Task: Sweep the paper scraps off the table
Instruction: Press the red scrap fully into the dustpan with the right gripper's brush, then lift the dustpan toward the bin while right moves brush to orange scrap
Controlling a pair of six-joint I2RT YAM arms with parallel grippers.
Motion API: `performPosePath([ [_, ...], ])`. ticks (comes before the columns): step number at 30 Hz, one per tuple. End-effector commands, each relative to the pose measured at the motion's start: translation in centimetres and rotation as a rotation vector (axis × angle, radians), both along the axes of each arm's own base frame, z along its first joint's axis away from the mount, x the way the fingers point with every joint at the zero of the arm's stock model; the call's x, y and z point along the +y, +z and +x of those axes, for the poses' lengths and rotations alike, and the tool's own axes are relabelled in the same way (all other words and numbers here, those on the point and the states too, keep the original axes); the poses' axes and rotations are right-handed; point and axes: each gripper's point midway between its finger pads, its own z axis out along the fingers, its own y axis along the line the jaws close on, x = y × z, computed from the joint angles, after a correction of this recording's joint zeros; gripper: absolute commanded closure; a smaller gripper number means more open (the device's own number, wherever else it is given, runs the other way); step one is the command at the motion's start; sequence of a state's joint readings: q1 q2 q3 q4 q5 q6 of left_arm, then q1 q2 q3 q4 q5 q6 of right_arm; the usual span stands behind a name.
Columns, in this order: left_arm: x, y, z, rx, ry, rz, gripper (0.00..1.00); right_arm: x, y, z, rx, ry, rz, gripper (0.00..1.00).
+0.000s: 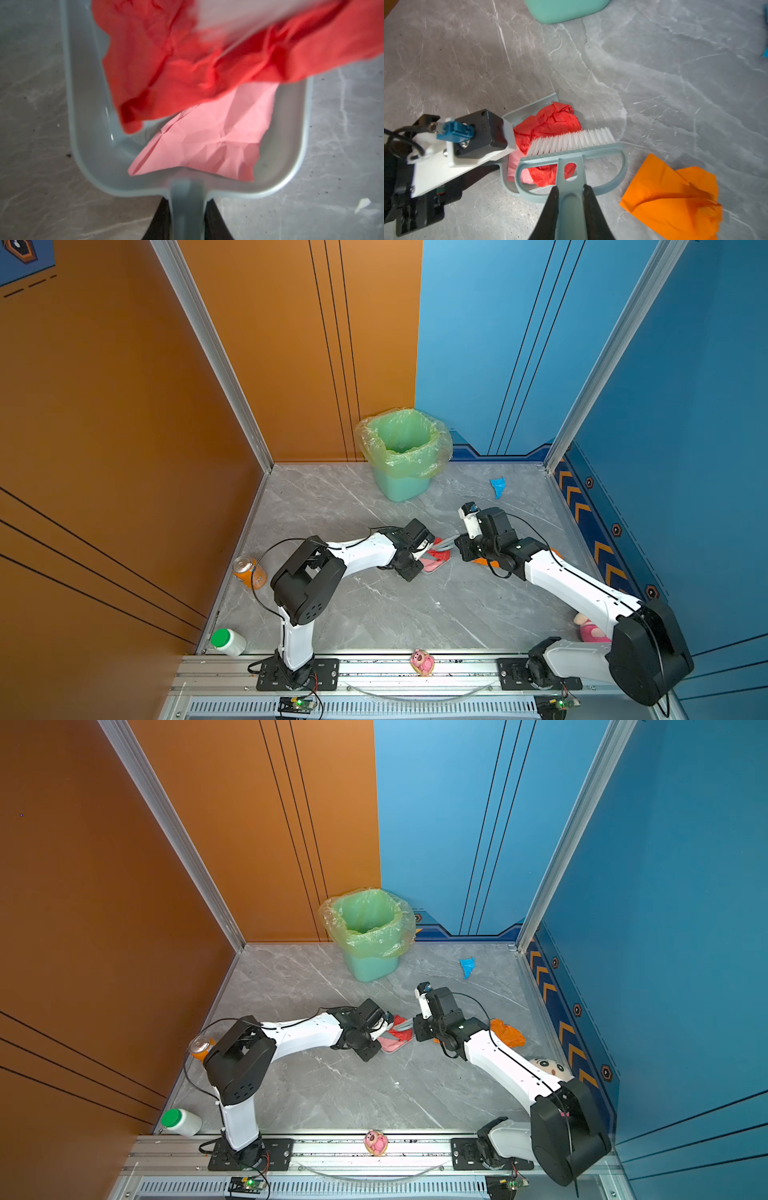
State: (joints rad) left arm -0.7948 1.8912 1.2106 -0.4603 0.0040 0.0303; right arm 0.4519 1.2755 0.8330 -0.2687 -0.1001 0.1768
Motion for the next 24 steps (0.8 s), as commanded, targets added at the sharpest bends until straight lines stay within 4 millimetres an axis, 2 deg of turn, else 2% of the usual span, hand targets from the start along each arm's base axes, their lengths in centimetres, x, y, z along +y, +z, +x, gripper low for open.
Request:
performPosePath([
  [1, 0.3, -1.4, -0.4, 0.037, -0.01, 0.033, 1.0, -1.5, 1.2, 0.5, -0.046, -0.054, 0.007, 1.0],
  [9, 0.4, -1.2, 0.4, -0.003, 0.006, 0.037, 1.0, -4.1, 2.0, 0.5, -0.078, -0.14, 0.03, 1.0],
  [24, -0.3, 0.9, 3.5, -0.143, 0.043, -0.005, 1.0, -8.0, 3.0, -0.4, -0.123, -0.256, 0.047, 1.0],
])
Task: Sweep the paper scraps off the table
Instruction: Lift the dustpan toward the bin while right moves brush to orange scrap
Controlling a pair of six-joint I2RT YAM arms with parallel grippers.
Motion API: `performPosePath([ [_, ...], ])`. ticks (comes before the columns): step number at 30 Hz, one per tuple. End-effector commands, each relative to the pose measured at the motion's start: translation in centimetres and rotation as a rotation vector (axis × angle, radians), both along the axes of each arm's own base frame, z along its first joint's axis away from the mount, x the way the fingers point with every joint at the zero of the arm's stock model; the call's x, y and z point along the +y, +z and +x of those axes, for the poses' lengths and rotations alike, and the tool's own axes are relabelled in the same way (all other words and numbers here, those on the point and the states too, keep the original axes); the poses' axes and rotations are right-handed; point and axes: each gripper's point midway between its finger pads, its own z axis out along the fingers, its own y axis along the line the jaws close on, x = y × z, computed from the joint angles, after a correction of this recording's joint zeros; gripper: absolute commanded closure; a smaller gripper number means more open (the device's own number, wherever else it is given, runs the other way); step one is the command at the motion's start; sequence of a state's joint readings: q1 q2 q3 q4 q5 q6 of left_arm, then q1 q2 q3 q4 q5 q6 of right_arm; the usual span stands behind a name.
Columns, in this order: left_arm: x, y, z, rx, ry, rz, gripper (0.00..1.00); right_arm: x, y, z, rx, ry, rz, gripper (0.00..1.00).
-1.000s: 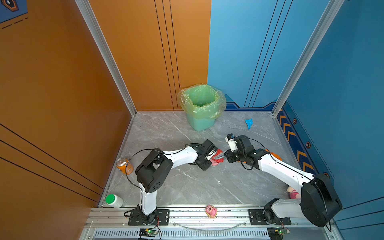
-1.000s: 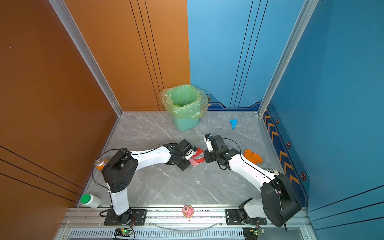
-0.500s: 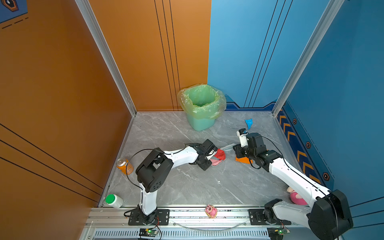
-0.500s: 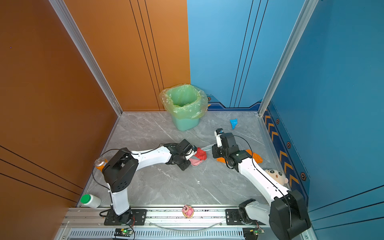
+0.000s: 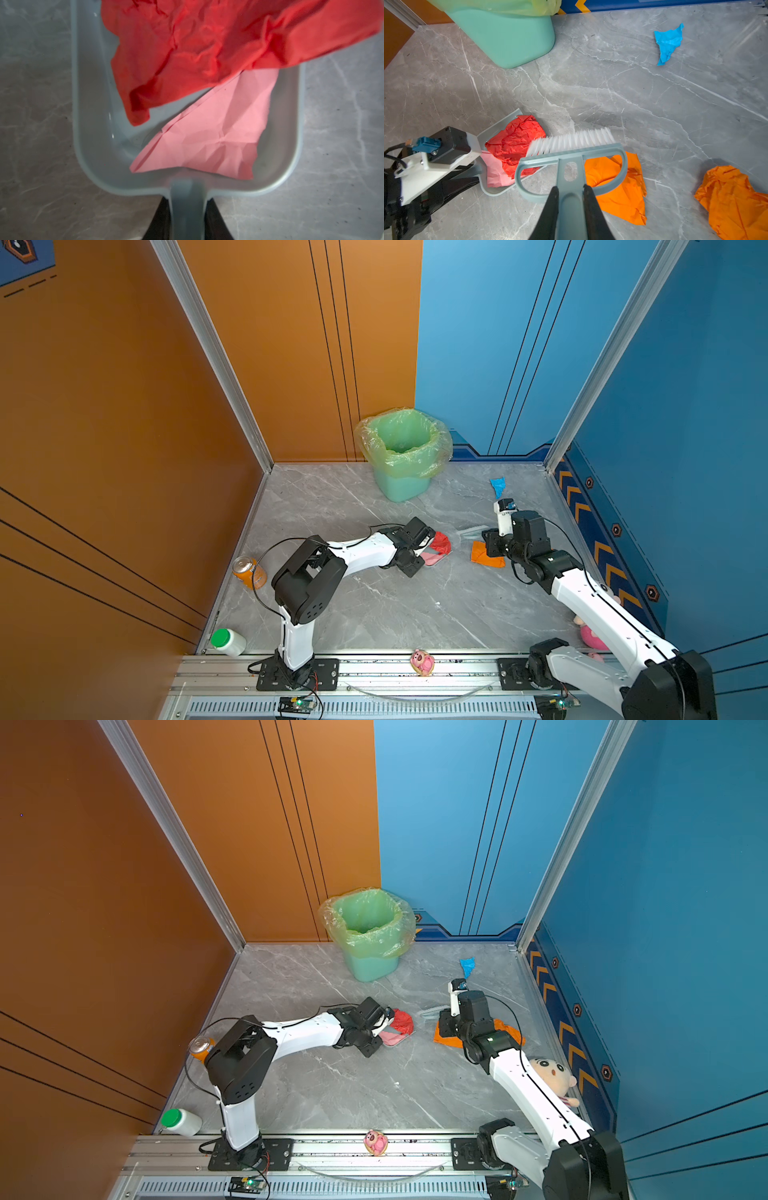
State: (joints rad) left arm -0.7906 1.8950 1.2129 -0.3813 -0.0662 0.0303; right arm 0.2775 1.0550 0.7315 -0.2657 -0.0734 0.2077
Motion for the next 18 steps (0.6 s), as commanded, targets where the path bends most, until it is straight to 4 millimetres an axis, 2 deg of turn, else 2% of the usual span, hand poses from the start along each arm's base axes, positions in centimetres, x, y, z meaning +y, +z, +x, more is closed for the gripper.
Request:
performPosePath([
  [1, 0.0, 0.4, 1.4, -0.05, 0.015, -0.002, 1.0, -1.1, 0.2, -0.3, -0.014, -0.045, 0.0, 1.0],
  [12, -0.1, 2.5, 2.8, -0.101, 0.034, -0.049, 1.0, -3.3, 0.9, -0.6, -0.047, -0.134, 0.007, 1.0],
  [18, 0.2, 5.0, 3.4, -0.117, 0.043, -0.071, 1.0, -4.4, 1.1, -0.6, -0.058, -0.191, 0.013, 1.0],
])
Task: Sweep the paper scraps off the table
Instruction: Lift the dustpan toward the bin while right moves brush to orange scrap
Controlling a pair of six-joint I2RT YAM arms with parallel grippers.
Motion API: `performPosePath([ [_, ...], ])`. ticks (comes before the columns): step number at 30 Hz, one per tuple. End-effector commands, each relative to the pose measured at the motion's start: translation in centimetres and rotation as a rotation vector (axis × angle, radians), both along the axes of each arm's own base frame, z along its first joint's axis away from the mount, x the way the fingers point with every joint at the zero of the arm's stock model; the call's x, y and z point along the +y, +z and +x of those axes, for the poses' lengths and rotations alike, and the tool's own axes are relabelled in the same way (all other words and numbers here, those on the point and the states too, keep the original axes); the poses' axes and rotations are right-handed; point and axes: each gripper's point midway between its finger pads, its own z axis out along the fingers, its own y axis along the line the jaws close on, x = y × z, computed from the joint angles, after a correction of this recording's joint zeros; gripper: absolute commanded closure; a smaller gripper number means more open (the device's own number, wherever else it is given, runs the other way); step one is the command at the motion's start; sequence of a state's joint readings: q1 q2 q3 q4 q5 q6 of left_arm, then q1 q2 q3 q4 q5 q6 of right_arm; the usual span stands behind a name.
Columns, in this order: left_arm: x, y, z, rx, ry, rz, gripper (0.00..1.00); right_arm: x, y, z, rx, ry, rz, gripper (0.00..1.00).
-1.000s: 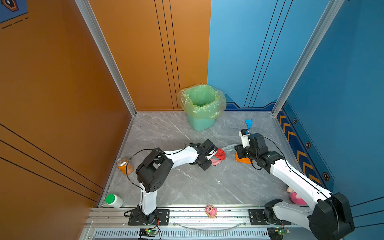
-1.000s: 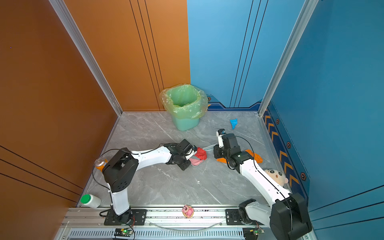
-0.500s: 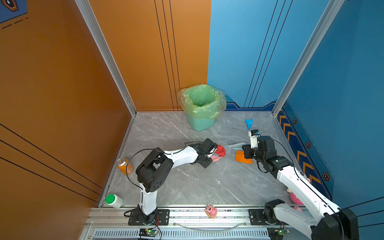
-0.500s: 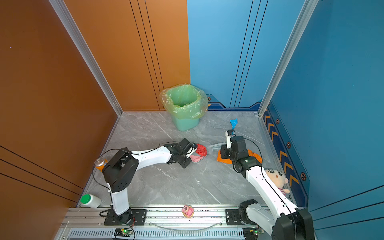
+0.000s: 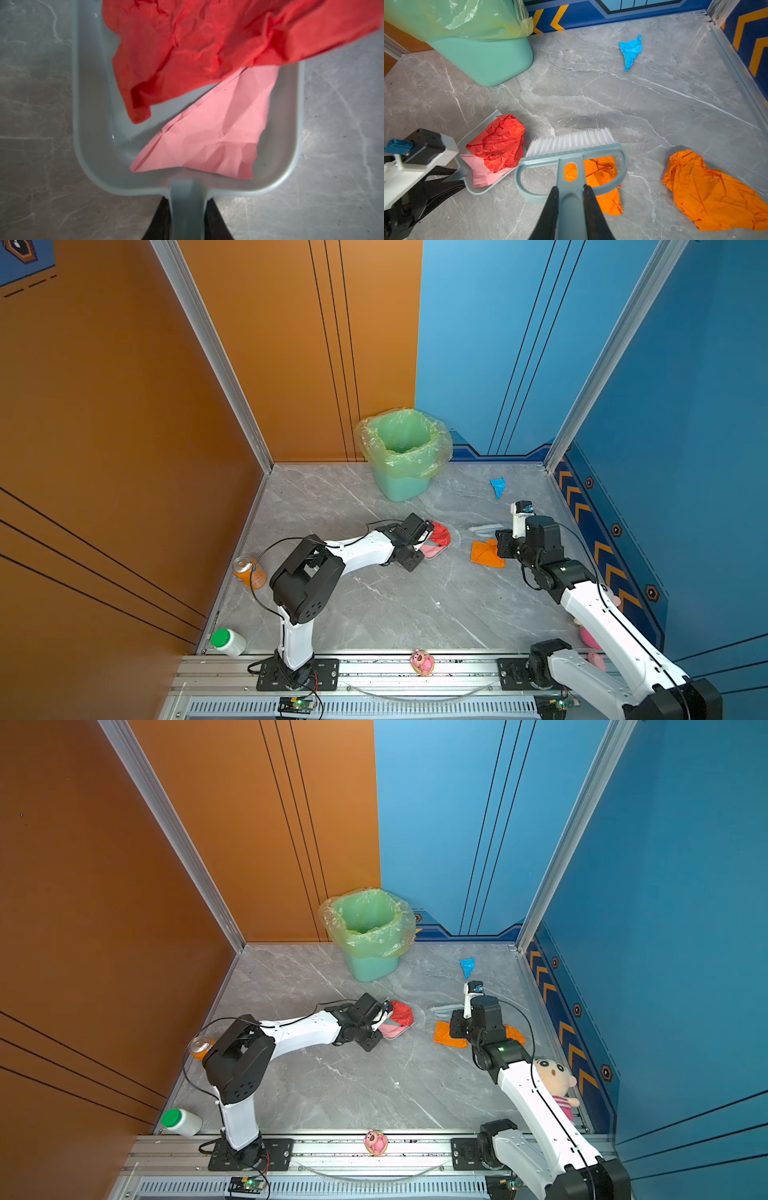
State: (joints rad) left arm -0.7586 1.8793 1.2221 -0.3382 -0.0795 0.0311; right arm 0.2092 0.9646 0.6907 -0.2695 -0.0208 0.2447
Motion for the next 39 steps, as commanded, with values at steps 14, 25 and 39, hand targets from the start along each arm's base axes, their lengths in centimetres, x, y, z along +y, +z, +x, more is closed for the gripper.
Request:
performPosePath([
  [14, 0.8, 9.2, 2.1, -0.111, 0.016, -0.087, 1.0, -2.0, 0.2, 0.6, -0.007, -0.099, 0.026, 1.0],
  [25, 0.9, 13.9, 1.3, -0.113, -0.021, -0.106, 1.0, -2.1, 0.1, 1.6, 0.001, -0.095, 0.033, 1.0],
  [39, 1.0, 17.5, 0.5, -0.113, -0.059, -0.101, 1.0, -2.0, -0.4, 1.7, 0.013, -0.084, 0.039, 1.0],
])
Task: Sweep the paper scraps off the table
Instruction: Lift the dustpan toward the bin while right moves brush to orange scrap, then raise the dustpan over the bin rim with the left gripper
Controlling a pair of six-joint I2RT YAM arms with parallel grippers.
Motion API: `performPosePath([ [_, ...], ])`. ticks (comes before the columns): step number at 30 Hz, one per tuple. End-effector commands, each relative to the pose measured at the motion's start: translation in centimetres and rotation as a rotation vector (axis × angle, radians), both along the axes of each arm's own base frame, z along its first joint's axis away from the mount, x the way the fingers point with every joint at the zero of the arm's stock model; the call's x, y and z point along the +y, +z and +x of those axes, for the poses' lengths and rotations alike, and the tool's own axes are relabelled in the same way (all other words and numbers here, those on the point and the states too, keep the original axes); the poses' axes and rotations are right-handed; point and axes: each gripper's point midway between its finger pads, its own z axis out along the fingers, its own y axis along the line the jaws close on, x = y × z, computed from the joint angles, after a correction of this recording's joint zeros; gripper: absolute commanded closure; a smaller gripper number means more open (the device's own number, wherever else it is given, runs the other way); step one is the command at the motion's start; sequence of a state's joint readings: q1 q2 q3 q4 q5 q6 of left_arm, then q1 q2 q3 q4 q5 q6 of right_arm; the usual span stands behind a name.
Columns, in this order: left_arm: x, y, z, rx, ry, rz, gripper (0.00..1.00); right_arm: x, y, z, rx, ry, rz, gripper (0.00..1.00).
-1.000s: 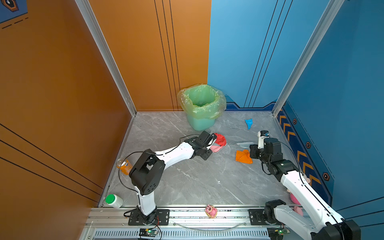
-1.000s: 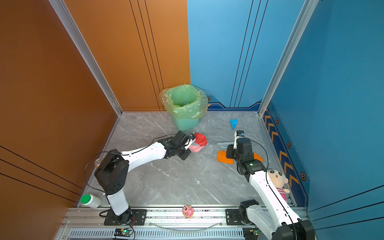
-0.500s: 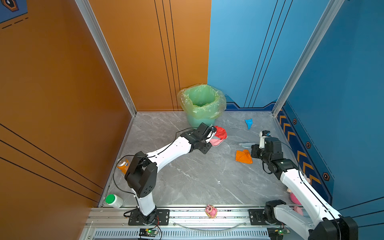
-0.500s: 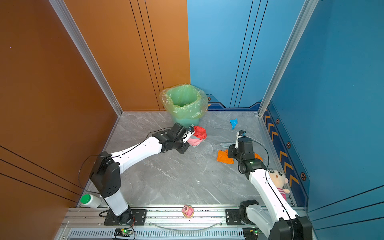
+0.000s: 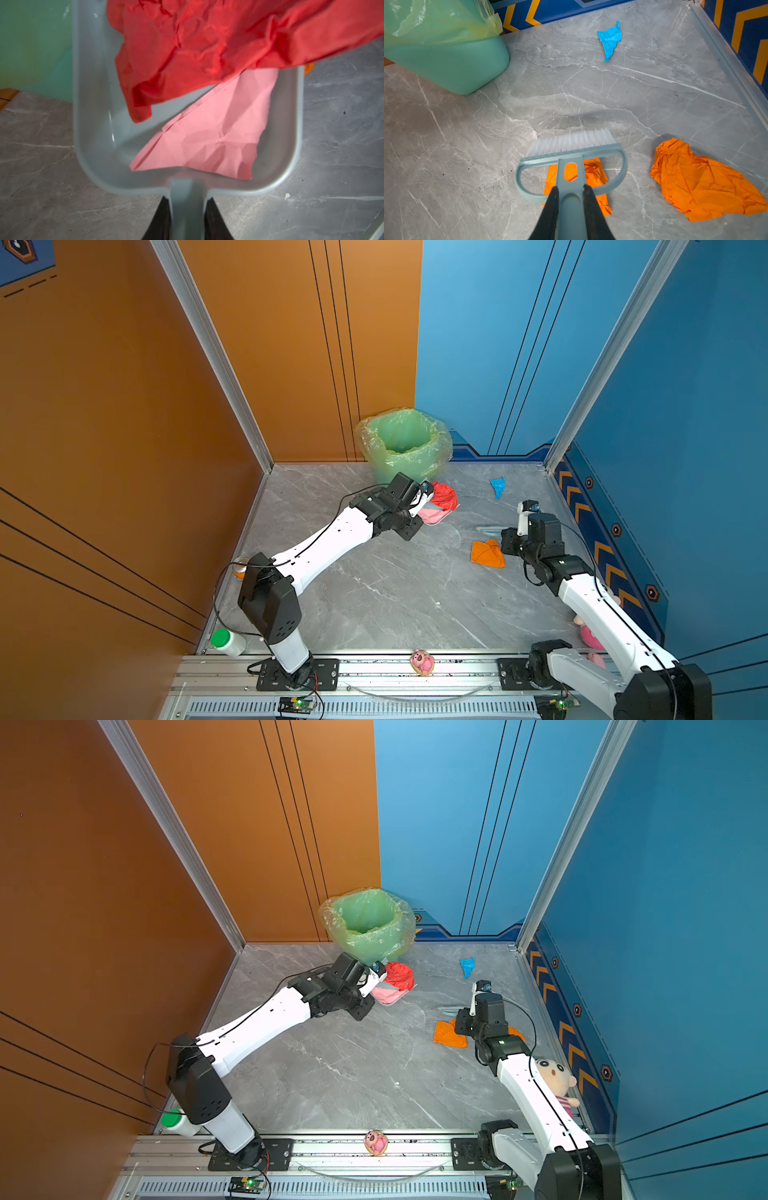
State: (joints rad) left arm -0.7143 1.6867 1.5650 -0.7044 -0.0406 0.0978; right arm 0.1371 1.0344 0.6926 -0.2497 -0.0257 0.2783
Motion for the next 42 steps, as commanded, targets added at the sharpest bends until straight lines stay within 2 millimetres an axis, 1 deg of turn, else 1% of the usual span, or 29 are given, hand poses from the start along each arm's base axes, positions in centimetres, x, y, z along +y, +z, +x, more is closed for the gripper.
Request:
performPosePath([
  [1, 0.4, 1.2, -0.6, 0.007, -0.024, 0.008, 1.0, 0.1, 1.2, 0.6, -0.039, 0.002, 0.016, 1.0],
  [12, 0.6, 4.0, 0.1, -0.044, -0.012, 0.022, 1.0, 0.1, 0.9, 0.1, -0.04, -0.001, 0.025, 1.0],
  [15, 0.7, 5.1, 0.3, -0.07, -0.01, 0.019, 1.0, 0.2, 0.8, 0.1, -0.037, 0.004, 0.029, 1.0],
  [20, 1.5, 6.9, 0.8, -0.12, 0.001, 0.037, 1.0, 0.4, 1.0, 0.2, -0.04, 0.005, 0.039, 1.0],
  [26, 2.9, 8.9, 2.2, -0.187, 0.052, 0.055, 1.0, 0.6, 1.0, 0.4, -0.041, 0.008, 0.05, 1.0],
  [38, 3.5, 10.4, 4.0, -0.222, 0.085, 0.043, 1.0, 1.2, 0.8, 0.9, -0.04, 0.021, 0.056, 1.0],
  [42, 4.4, 10.8, 5.1, -0.238, 0.107, 0.054, 1.0, 1.5, 0.6, 1.0, -0.035, 0.028, 0.055, 1.0],
])
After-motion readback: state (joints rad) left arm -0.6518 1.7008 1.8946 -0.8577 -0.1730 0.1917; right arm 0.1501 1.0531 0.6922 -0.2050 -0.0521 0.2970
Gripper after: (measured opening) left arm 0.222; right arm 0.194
